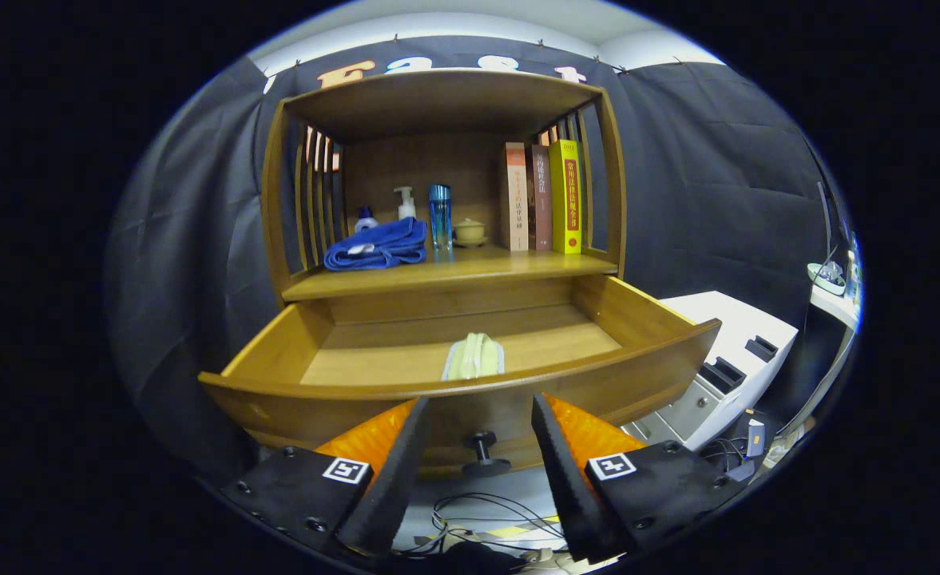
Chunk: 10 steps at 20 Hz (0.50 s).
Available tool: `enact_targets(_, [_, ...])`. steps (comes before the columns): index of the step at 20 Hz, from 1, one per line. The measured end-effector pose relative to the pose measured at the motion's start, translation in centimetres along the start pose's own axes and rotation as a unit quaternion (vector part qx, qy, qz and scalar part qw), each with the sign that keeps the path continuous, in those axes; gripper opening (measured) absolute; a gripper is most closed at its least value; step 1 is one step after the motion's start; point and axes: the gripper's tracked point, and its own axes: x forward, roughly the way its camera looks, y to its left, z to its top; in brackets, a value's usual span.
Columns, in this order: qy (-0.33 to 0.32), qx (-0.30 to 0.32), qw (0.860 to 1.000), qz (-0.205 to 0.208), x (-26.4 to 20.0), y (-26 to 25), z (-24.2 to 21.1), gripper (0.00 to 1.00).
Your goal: Pull open the drawer, take out the items inside it, and place them on the countertop above the cabinet.
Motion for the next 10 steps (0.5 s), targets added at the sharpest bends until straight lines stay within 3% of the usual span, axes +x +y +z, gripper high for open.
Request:
enact_targets(8, [-0.005,0.004,1.000,0.022,3.4,1.9,5.5,0.91])
enact_targets(10, [0.004,-0.002,1.000,0.028,5.4,2.5,6.3,0.99])
